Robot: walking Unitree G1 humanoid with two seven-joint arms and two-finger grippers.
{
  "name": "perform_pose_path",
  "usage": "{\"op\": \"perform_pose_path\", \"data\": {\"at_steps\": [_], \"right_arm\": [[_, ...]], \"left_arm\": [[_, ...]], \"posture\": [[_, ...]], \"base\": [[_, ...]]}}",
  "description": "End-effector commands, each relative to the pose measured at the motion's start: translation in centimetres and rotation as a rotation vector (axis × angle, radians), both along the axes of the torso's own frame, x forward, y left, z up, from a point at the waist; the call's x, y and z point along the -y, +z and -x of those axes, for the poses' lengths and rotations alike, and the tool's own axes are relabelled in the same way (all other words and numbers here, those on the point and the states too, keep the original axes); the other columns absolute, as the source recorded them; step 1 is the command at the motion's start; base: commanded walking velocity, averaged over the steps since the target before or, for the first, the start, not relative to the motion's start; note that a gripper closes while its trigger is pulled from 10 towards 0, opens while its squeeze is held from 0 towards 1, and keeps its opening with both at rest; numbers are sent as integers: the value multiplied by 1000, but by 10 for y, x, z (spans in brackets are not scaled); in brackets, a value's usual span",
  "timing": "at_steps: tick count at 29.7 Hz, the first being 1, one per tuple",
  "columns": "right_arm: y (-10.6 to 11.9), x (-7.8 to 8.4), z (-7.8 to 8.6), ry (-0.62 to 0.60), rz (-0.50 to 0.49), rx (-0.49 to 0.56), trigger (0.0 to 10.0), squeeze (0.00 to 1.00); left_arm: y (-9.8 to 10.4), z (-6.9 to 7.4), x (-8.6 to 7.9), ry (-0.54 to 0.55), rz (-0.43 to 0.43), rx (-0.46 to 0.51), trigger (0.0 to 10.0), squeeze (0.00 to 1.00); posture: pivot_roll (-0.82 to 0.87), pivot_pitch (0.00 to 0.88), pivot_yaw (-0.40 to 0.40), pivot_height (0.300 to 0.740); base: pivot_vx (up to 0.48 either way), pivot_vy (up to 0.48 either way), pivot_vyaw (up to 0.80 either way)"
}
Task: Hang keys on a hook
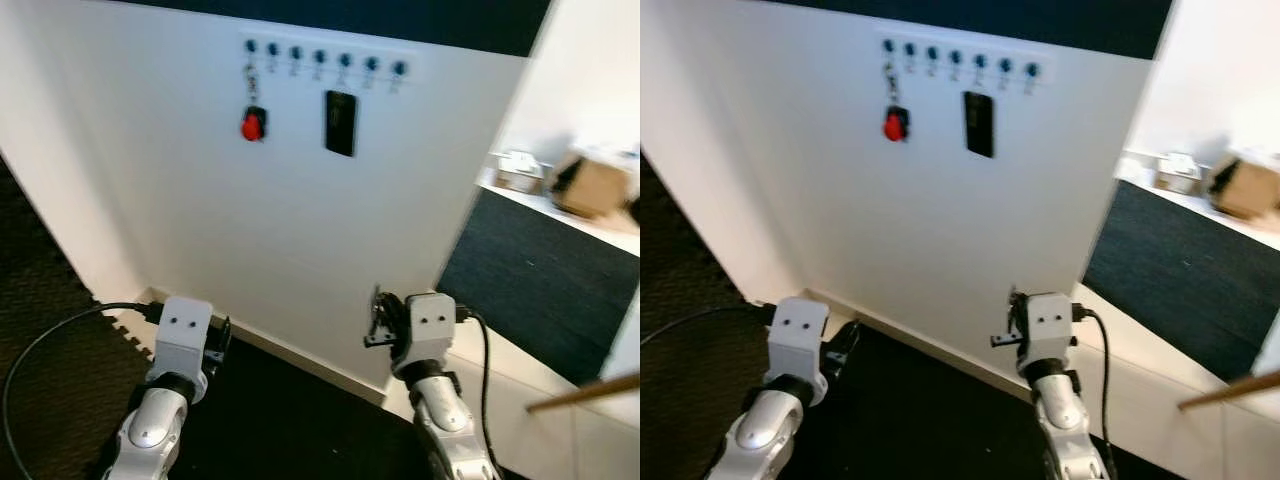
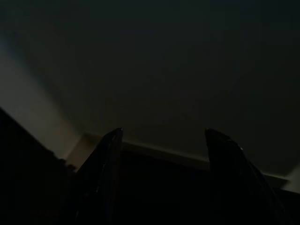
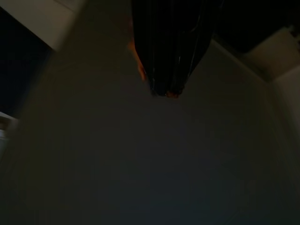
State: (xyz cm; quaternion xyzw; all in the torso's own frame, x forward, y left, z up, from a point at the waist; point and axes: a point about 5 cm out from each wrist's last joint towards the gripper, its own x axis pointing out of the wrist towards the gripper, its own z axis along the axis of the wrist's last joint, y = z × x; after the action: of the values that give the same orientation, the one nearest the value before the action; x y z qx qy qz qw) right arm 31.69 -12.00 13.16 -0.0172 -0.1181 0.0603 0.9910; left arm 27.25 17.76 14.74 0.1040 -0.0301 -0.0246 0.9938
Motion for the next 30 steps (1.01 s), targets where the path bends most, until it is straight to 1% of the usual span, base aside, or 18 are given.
{"op": "perform_pose_path", "data": {"at_steps": [1,12,23,26,29,30], "right_arm": [[2,-4,0,17,3,16,10000,0],[1,-4,-1,20,12,18,10000,0],[0,-3,0,21,16,20,10000,0],[-1,-5,1,49,49,28,10000,0],[-6,-11,8,110,84,20,10000,0],[-6,-11,8,110,84,20,10000,0]], "left_arm": [[-5,2,-4,14,-17,-18,10000,0],[-6,2,-5,17,-16,-16,10000,0],[-7,5,-10,27,-24,-19,10000,0],[-7,6,-10,33,-21,-20,10000,0],[-7,7,-11,38,-19,-25,10000,0],[-7,7,-11,38,-19,-25,10000,0]], "posture": [[142,162,-26,740],[140,156,-28,740],[141,158,-29,740],[140,160,-29,740],[139,162,-29,740],[139,162,-29,740]], "base": [[480,0,0],[474,0,0],[400,0,0],[364,0,0],[0,0,0],[0,0,0]]}}
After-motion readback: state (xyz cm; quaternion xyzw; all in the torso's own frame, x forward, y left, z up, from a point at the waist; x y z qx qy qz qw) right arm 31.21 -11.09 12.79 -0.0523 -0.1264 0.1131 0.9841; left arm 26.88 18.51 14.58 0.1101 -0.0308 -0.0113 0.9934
